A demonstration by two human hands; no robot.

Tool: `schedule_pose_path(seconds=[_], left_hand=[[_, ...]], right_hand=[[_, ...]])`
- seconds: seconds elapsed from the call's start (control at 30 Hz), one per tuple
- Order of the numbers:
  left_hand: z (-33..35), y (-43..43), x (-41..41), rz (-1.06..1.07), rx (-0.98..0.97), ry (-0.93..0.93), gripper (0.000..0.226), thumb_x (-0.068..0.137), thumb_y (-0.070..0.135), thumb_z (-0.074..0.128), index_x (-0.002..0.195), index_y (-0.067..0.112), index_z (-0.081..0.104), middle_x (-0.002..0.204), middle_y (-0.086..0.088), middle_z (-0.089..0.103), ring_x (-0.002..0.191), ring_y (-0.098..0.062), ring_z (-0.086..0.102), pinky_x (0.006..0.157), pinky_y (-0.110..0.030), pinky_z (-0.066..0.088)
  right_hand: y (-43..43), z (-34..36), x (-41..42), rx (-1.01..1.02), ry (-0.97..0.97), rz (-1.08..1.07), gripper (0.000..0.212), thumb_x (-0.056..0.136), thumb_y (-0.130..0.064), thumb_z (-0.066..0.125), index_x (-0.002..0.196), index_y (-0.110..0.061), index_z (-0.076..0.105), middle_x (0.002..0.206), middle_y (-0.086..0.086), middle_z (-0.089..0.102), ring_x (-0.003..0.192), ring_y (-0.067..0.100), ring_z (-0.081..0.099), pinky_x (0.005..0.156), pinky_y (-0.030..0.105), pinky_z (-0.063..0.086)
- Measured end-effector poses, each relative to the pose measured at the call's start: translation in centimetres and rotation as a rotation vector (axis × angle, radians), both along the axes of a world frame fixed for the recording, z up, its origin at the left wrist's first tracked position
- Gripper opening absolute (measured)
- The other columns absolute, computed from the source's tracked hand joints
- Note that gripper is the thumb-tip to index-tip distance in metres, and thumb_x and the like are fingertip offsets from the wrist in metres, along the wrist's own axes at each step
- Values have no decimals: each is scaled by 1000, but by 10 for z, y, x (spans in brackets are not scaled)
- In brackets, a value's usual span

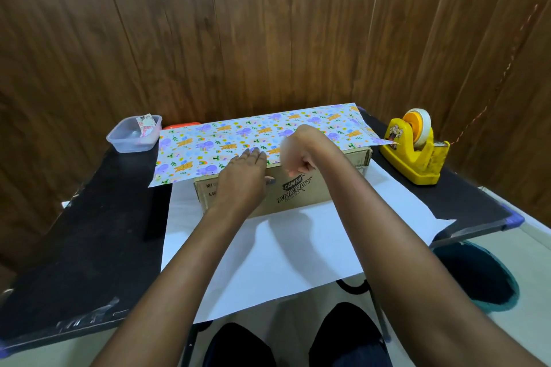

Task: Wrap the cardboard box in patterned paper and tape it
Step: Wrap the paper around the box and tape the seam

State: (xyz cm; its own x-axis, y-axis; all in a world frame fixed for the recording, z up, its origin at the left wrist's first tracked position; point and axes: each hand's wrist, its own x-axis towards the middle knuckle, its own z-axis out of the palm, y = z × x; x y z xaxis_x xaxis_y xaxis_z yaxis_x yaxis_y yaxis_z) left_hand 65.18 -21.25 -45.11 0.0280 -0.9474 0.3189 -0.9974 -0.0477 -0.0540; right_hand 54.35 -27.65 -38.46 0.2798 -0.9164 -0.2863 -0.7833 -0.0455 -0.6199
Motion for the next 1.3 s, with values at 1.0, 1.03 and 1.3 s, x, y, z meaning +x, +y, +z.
schedule_pose_path(seconds=[1.0, 1.03, 1.3], left_hand=[[22, 0, 2, 23, 95, -36, 37, 94, 49, 44, 108, 17, 55, 123, 2, 57, 113, -20, 54, 67, -31, 41], [27, -1, -3, 15, 93, -17, 34, 94, 49, 43, 93, 16, 53, 106, 2, 61, 102, -22, 57, 62, -29, 36], [53, -55, -117, -283, 50, 147, 37, 97, 31, 41, 132, 23, 50, 135, 1, 52, 122, -22, 48, 89, -34, 42]], right_hand=[[5, -74, -56, -247, -502, -81, 29, 82, -13, 71, 61, -8, 52, 44, -1, 59, 39, 10, 56, 41, 20, 48], [1, -69, -66, -250, -567, -107, 29, 83, -11, 71, 62, -7, 51, 44, -1, 59, 39, 11, 57, 41, 21, 48], [-54, -56, -173, -473, -534, -471, 22, 87, -17, 61, 68, -9, 54, 67, 10, 58, 63, 24, 54, 57, 31, 41]])
